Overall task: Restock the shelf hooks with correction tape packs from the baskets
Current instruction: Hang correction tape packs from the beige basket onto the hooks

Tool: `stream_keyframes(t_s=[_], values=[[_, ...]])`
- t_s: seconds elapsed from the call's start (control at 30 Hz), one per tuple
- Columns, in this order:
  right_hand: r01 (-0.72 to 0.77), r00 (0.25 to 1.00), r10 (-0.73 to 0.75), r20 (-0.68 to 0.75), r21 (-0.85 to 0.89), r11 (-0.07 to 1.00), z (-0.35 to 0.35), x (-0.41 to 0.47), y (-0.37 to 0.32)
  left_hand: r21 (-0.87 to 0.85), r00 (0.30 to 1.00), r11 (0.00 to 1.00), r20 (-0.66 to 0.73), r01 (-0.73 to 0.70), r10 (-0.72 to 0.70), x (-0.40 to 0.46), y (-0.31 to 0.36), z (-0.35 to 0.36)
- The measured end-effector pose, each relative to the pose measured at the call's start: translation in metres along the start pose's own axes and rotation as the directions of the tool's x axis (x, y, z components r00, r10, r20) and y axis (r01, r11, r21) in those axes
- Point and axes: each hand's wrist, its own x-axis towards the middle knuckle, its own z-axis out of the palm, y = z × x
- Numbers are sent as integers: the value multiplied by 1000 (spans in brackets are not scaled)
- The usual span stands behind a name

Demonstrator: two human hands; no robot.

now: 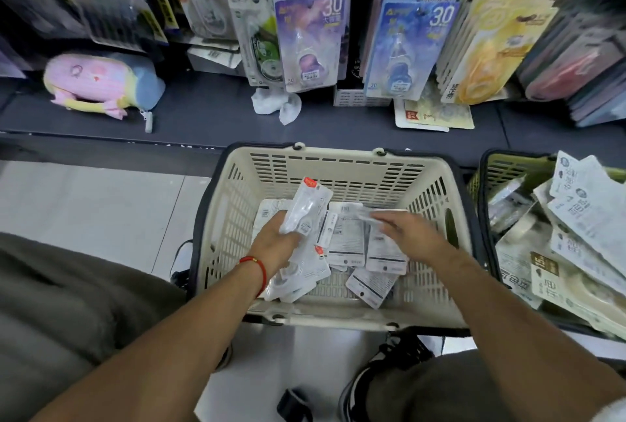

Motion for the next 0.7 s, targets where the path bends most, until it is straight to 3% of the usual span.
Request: stream_keyframes(t_s=[0.1, 0.2, 0.3, 0.37, 0.43, 0.47, 0.53, 0.6, 0.63, 0.7], values=[[84, 963, -34, -266, 179, 980, -34, -6, -18, -65, 1000, 998, -5, -23, 23, -4, 5, 10], [154, 974, -88, -209, 324, 934, -50, -14, -44, -192, 999, 981, 30, -12, 18, -15, 6, 18], [170, 985, -145, -89, 475, 863, -37, -17, -77, -304, 984, 953, 170, 5, 49, -27, 2, 18], [159, 987, -119, -112, 493, 855, -20, -12, -92, -264, 973, 964, 217, -16, 76, -28, -5, 16], [149, 978, -59, -201, 466, 872, -3, -5, -93, -217, 982, 976, 178, -27, 67, -26, -11, 11], [137, 970, -42, -239, 397, 908, 3, -1, -87, -210, 989, 977, 143, -18, 49, -24, -14, 7], [28, 984, -23, -177, 27, 999, 13, 5, -62, -204, 997, 979, 73, -5, 20, -20, -20, -2], [-62, 992, 102, 68, -442, 895, 26, 7, -28, -236, 1000, 972, 27, 12, -6, -15, -28, -12], [-43, 974, 165, 157, -583, 811, 35, 5, -12, -267, 1000, 963, 21, 26, -21, -13, -31, -16], [14, 962, 185, 200, -714, 700, 52, 1, 9, -335, 998, 941, 25, 55, -50, -11, -35, -20]])
